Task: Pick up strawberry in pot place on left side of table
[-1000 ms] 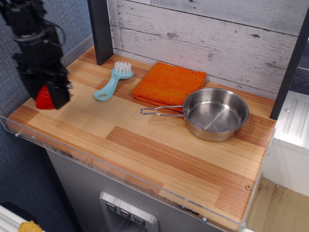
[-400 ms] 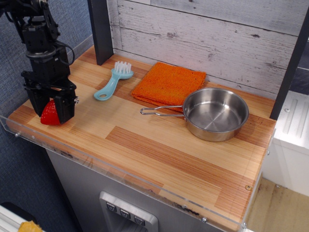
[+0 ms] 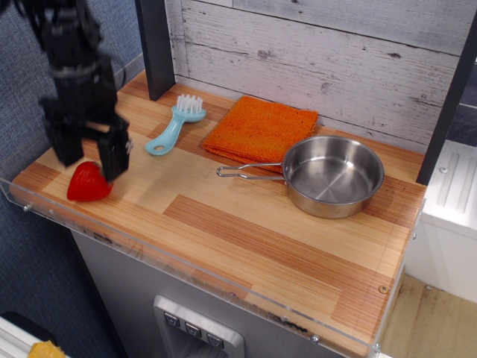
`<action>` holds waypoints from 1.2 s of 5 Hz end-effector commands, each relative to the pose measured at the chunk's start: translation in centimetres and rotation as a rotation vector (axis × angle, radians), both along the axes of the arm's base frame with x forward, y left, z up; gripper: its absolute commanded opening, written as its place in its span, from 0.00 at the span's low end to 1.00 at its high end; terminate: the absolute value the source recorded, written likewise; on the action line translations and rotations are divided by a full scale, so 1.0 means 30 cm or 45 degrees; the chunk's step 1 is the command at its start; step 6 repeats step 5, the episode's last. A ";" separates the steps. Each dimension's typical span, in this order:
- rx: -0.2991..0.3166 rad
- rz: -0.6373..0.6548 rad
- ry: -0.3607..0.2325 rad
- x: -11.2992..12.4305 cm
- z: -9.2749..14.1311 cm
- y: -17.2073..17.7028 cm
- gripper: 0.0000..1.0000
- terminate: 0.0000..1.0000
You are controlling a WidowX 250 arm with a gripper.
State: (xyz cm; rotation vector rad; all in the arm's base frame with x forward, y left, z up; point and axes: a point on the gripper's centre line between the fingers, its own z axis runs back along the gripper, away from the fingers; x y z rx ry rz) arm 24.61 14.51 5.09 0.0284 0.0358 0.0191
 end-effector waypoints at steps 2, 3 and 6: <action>0.054 -0.081 -0.170 -0.042 0.216 -0.138 1.00 0.00; 0.021 -0.021 -0.136 -0.028 0.205 -0.142 1.00 0.00; 0.021 -0.021 -0.136 -0.028 0.205 -0.142 1.00 1.00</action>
